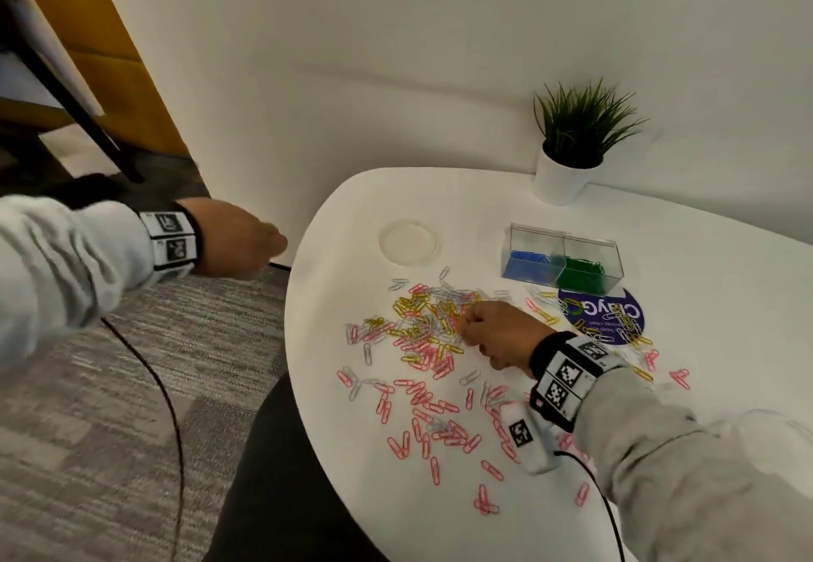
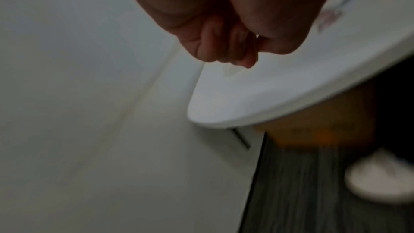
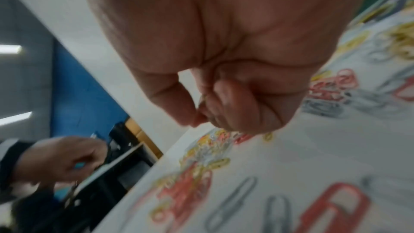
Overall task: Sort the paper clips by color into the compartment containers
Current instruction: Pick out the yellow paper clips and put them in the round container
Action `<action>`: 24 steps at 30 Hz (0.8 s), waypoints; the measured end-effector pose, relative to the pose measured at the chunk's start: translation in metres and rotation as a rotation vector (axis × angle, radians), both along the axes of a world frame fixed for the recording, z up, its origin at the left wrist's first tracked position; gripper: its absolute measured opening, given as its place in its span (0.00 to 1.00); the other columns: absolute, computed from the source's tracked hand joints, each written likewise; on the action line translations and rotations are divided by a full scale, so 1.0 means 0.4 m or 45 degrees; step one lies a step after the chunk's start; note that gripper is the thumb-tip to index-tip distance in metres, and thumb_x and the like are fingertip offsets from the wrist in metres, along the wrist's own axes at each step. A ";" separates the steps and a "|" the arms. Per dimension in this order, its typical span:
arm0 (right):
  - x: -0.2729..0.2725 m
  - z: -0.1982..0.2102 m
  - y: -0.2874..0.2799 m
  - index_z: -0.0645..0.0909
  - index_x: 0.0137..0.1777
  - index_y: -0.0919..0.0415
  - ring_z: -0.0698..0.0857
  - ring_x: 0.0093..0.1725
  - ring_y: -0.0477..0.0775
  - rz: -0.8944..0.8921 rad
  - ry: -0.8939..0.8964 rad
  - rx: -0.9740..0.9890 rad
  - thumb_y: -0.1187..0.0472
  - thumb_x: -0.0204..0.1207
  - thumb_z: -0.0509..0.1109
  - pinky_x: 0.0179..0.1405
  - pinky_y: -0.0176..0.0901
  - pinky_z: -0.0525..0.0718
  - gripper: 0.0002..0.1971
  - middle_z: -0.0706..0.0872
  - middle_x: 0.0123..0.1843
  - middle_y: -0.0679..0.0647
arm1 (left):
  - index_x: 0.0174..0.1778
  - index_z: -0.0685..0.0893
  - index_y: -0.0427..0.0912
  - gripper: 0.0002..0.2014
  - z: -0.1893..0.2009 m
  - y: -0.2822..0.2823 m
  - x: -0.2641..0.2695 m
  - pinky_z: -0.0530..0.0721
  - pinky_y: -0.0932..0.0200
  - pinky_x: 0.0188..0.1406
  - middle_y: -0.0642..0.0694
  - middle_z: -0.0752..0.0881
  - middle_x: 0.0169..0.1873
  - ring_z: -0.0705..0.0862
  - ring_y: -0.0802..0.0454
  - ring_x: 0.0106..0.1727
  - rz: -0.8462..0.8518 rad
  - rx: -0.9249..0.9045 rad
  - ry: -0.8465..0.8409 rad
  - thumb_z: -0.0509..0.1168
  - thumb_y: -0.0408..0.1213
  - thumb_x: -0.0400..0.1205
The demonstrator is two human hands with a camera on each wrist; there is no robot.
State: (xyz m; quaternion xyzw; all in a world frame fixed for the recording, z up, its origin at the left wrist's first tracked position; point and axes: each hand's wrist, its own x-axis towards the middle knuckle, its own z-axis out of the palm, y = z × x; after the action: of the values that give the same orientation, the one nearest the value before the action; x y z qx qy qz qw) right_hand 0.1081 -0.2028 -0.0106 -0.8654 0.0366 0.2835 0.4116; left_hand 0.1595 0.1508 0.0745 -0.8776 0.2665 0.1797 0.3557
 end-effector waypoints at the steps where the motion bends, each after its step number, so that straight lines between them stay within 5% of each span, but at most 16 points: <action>1: 0.002 -0.007 0.003 0.80 0.45 0.61 0.78 0.36 0.52 0.143 -0.125 -0.179 0.62 0.79 0.69 0.32 0.43 0.78 0.03 0.83 0.42 0.54 | 0.65 0.73 0.45 0.12 -0.032 -0.018 -0.011 0.82 0.54 0.54 0.48 0.82 0.60 0.85 0.46 0.54 0.041 -0.168 0.017 0.52 0.42 0.88; 4: 0.000 -0.024 0.016 0.84 0.47 0.58 0.84 0.46 0.51 0.356 -0.357 -0.534 0.56 0.77 0.72 0.49 0.47 0.84 0.06 0.86 0.47 0.51 | 0.69 0.77 0.51 0.16 -0.152 -0.095 -0.071 0.75 0.64 0.50 0.55 0.80 0.63 0.85 0.53 0.54 0.095 -0.797 0.059 0.58 0.38 0.86; 8: -0.012 -0.041 0.030 0.83 0.46 0.54 0.82 0.46 0.50 0.436 -0.381 -0.603 0.54 0.78 0.71 0.45 0.42 0.81 0.05 0.84 0.48 0.50 | 0.43 0.84 0.50 0.11 -0.229 -0.166 -0.118 0.72 0.65 0.44 0.57 0.83 0.41 0.78 0.65 0.40 0.435 -1.498 0.224 0.57 0.36 0.82; 11: -0.020 -0.034 0.031 0.81 0.42 0.56 0.82 0.43 0.52 0.446 -0.364 -0.549 0.57 0.76 0.70 0.42 0.45 0.81 0.04 0.84 0.44 0.52 | 0.30 0.78 0.42 0.14 -0.262 -0.214 -0.148 0.71 0.57 0.36 0.53 0.79 0.28 0.73 0.61 0.30 0.730 -1.781 0.252 0.57 0.47 0.75; 14: -0.038 -0.007 0.012 0.75 0.37 0.53 0.78 0.37 0.50 0.338 -0.395 -0.427 0.57 0.73 0.68 0.36 0.44 0.75 0.06 0.80 0.38 0.50 | 0.35 0.79 0.49 0.14 -0.288 -0.241 -0.166 0.76 0.56 0.38 0.56 0.81 0.33 0.78 0.57 0.36 0.534 -1.551 0.122 0.63 0.55 0.80; 18: -0.086 0.077 -0.064 0.78 0.39 0.55 0.75 0.33 0.46 0.189 -0.489 -0.323 0.58 0.76 0.69 0.33 0.40 0.73 0.05 0.80 0.34 0.46 | 0.62 0.84 0.58 0.13 -0.294 -0.280 -0.184 0.78 0.58 0.59 0.56 0.83 0.58 0.82 0.54 0.59 0.336 -1.316 0.051 0.64 0.54 0.84; 24: -0.159 0.200 -0.281 0.79 0.35 0.55 0.74 0.28 0.46 0.036 -0.590 -0.493 0.61 0.73 0.71 0.31 0.43 0.73 0.06 0.78 0.28 0.47 | 0.56 0.85 0.53 0.13 -0.272 -0.335 -0.185 0.83 0.52 0.51 0.52 0.83 0.52 0.83 0.50 0.51 0.243 -1.042 0.049 0.56 0.49 0.87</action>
State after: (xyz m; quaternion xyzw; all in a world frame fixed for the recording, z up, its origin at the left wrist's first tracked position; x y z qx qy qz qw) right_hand 0.0445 -0.3152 0.0695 -0.9698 -0.0169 0.0717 0.2326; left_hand 0.0854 0.0169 -0.0343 -0.9637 0.2399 0.1078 -0.0455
